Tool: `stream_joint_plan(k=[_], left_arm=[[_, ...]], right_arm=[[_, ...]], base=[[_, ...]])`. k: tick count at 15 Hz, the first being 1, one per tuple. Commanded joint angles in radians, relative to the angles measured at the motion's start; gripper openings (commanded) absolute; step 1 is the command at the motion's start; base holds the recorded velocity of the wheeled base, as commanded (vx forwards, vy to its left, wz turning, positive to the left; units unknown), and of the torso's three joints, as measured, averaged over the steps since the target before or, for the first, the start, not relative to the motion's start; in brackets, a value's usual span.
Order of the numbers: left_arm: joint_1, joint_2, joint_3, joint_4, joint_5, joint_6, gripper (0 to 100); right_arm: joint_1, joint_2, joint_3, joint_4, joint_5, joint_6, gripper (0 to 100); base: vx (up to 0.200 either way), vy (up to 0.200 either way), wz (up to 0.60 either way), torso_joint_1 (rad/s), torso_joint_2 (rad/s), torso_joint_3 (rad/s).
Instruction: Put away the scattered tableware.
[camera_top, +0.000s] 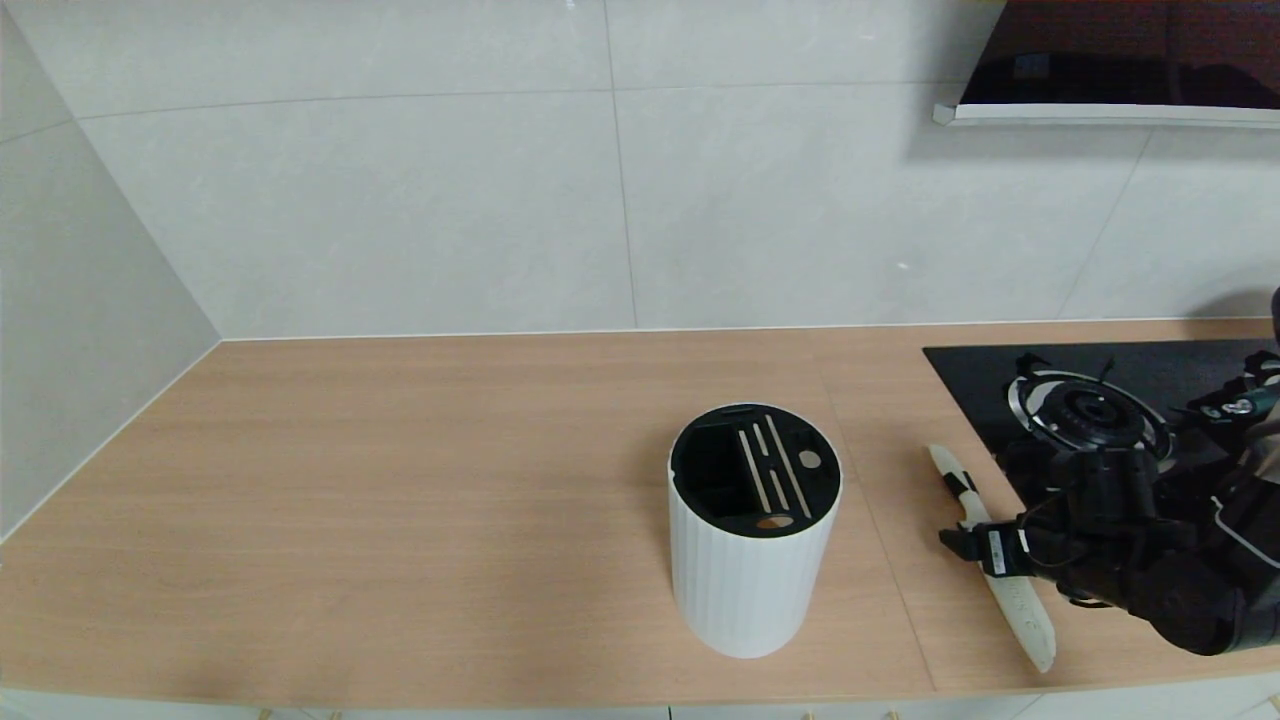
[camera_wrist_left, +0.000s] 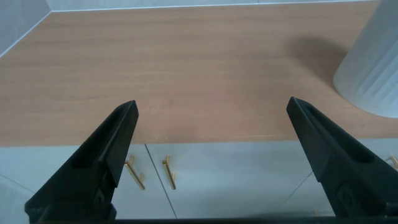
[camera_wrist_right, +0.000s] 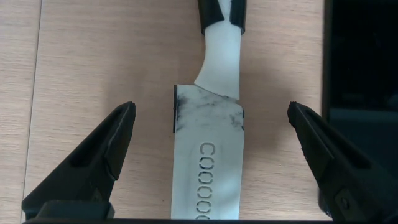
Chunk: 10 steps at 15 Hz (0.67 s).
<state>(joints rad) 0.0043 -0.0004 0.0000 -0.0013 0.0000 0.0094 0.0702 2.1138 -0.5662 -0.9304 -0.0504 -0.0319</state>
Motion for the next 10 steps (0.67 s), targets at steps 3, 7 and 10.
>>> stream_joint_plan(k=[3,7,10], left_arm=[[0.0,0.0,0.0,0.0,0.0,0.0,100],[0.0,0.0,0.0,0.0,0.0,0.0,100],[0.0,0.0,0.0,0.0,0.0,0.0,100]], right_arm=[[0.0,0.017,0.0,-0.002,0.0,0.0,100],[-0.003,0.043,0.0,-0.03,-0.002,0.0,0],[-0.004,0.061,0.0,-0.051,-0.005,-0.002,0]], base=[[0.0,0.0,0.0,0.0,0.0,0.0],[0.0,0.0,0.0,0.0,0.0,0.0],[0.0,0.0,0.0,0.0,0.0,0.0]])
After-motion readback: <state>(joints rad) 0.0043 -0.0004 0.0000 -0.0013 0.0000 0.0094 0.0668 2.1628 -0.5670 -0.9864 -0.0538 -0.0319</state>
